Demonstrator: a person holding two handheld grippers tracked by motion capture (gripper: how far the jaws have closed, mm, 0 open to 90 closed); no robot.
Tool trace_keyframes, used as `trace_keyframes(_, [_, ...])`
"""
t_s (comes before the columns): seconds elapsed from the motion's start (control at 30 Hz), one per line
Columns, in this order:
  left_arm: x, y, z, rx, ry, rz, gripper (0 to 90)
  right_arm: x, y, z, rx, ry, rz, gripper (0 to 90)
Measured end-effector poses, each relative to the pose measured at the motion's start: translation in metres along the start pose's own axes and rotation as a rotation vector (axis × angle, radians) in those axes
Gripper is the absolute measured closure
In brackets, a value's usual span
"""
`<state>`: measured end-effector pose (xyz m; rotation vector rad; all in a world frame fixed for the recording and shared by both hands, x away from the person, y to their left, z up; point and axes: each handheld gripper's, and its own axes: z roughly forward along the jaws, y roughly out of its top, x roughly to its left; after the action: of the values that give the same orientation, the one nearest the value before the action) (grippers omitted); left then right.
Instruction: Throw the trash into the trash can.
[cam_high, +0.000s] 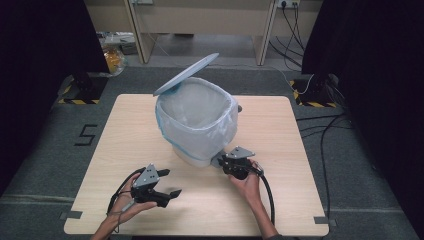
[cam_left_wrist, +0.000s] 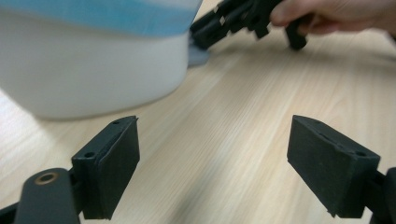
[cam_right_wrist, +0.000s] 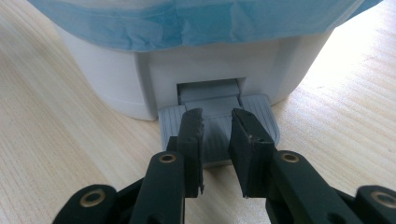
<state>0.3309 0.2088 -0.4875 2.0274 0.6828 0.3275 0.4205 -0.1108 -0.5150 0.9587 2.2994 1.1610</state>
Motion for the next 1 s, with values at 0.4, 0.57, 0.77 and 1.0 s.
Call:
trace_keyframes(0.4, [0.004,-0.026,0.008,0.138,0.041,0.003,17.3,0.000,0.000,0.000,0.000,0.000,0.002,74.0])
trace_keyframes(0.57, [0.004,-0.032,0.009,0.168,0.052,0.002,16.5,0.000,0.000,0.000,0.000,0.001,0.003,74.0])
trace_keyframes(0.77, [0.005,-0.036,0.010,0.175,0.036,-0.016,15.7,0.000,0.000,0.000,0.000,0.001,0.004,74.0])
trace_keyframes(1.0, [0.004,-0.036,0.011,0.169,0.035,-0.014,14.4,0.000,0.000,0.000,0.000,0.000,0.001,74.0])
